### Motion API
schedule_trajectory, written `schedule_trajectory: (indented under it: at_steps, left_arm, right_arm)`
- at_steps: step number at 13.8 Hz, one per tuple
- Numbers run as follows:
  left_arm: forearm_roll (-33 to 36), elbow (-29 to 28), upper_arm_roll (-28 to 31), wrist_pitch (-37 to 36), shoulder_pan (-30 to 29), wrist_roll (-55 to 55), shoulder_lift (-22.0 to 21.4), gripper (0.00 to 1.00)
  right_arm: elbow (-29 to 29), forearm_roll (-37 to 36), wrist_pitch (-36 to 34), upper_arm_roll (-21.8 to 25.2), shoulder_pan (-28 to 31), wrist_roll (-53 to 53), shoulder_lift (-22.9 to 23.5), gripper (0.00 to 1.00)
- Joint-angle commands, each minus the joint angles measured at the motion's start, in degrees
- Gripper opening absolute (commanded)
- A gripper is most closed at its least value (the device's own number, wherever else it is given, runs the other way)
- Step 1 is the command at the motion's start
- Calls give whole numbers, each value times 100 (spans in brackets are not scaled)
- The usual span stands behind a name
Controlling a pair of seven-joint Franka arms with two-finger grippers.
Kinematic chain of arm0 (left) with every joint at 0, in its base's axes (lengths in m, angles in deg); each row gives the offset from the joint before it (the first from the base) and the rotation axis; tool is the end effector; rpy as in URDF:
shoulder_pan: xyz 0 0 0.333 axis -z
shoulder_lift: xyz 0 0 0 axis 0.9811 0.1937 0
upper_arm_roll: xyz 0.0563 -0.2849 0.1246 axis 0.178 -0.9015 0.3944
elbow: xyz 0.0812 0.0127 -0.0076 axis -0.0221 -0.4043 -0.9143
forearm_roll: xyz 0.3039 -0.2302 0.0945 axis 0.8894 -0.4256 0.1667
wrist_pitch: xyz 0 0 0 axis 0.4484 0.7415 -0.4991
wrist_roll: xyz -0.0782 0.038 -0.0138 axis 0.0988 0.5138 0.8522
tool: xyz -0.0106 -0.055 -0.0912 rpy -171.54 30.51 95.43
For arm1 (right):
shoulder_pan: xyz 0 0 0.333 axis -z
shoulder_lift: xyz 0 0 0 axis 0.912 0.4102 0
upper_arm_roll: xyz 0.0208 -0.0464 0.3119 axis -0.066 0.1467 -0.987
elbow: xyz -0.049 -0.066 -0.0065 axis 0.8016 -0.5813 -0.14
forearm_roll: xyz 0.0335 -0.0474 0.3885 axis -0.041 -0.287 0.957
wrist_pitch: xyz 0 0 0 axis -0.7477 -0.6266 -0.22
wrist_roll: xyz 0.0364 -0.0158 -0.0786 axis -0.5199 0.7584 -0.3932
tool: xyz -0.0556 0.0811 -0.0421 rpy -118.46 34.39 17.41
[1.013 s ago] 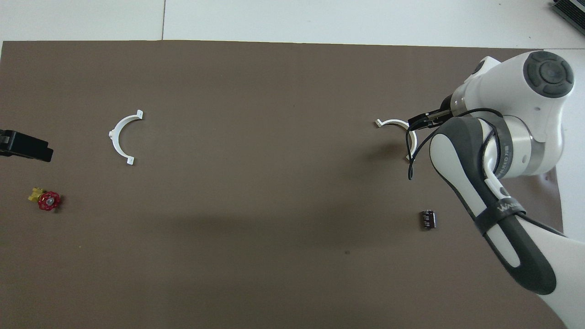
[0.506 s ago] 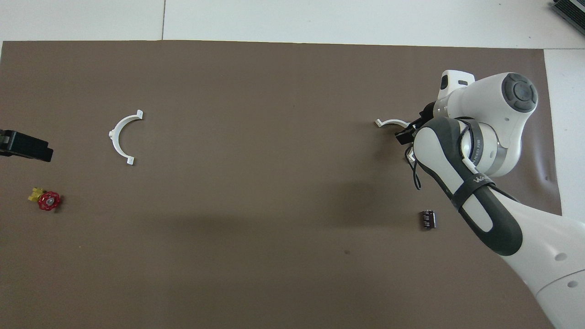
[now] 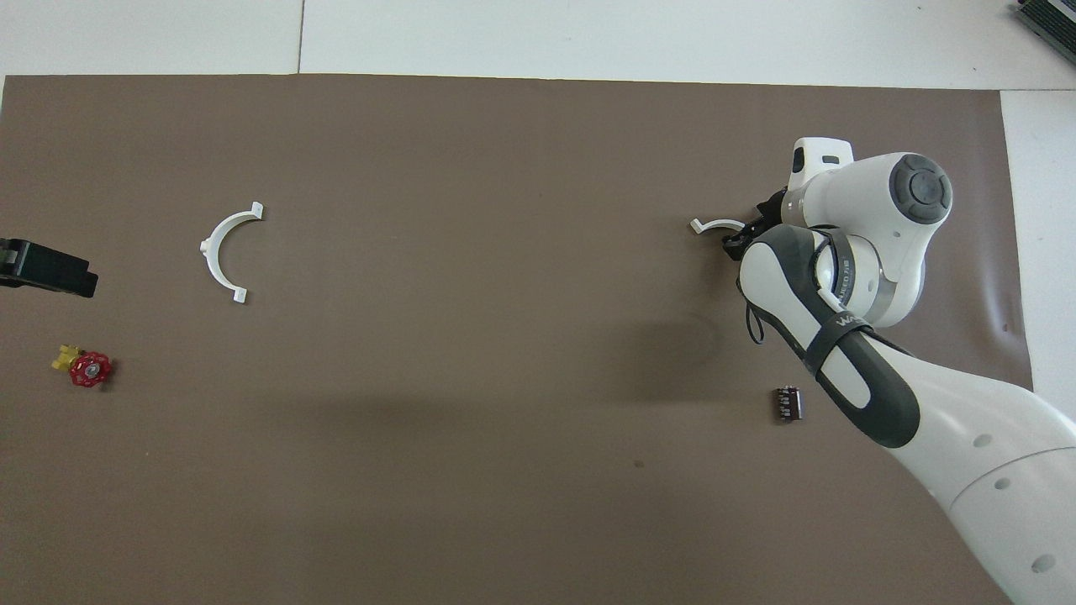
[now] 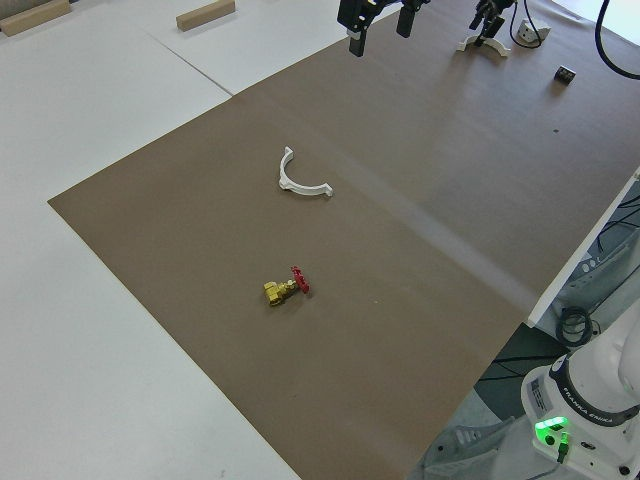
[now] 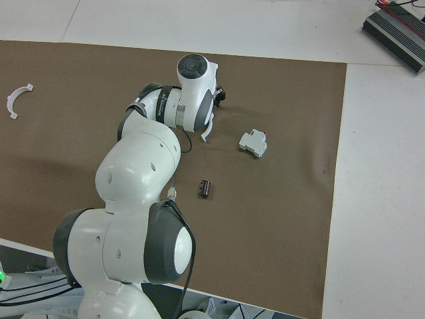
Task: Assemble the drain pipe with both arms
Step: 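Reach the right gripper to the white C-shaped clamp half and grasp it, then carry the clamp half with the right gripper toward the mat centre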
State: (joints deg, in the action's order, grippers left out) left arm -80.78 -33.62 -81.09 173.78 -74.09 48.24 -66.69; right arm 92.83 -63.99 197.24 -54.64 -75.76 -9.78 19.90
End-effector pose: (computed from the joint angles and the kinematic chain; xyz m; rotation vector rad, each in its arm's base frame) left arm 0.5452 -0.0133 0.6464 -3.1132 0.3213 0.0520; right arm 0.6689 0.0534 0.2830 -2.8683 -1.1205 -0.3246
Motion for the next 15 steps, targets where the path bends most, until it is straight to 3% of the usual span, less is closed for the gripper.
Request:
schedule_trajectory:
  at_steps: [1,3,4,5,6,10,15]
  left_arm:
    - [-88,-179,-10,-23,-44,-80,-166,100]
    - [-88,-179,-10,-23,-44,-80,-166,100]
    - [-88,-179,-10,-23,-44,-80,-166,100]
    - [-88,-179,-10,-23,-44,-80,-166,100]
    - [-88,-179,-10,-31,-44,-80,-166,100]
    - [-88,-179,-10,-31,-44,-80,-166,100]
    - [-88,-179,-10,-23,-44,-80,-166,100]
  right_arm:
    - [184,-95,56,-23,48,-180,-77,73]
    - [228,-104,73,-23,48,-180,-85,62]
    - [237,-148,73,-14,57,-188,-85,48]
    - [237,-244,65,-14,57,-180,-85,18]
    - [228,-358,56,-14,48,-136,-85,0]
    - [140,-385,-58,-14,48,135,-120,0]
    - [-237,-438,-831,3,-399,2320,-314,0]
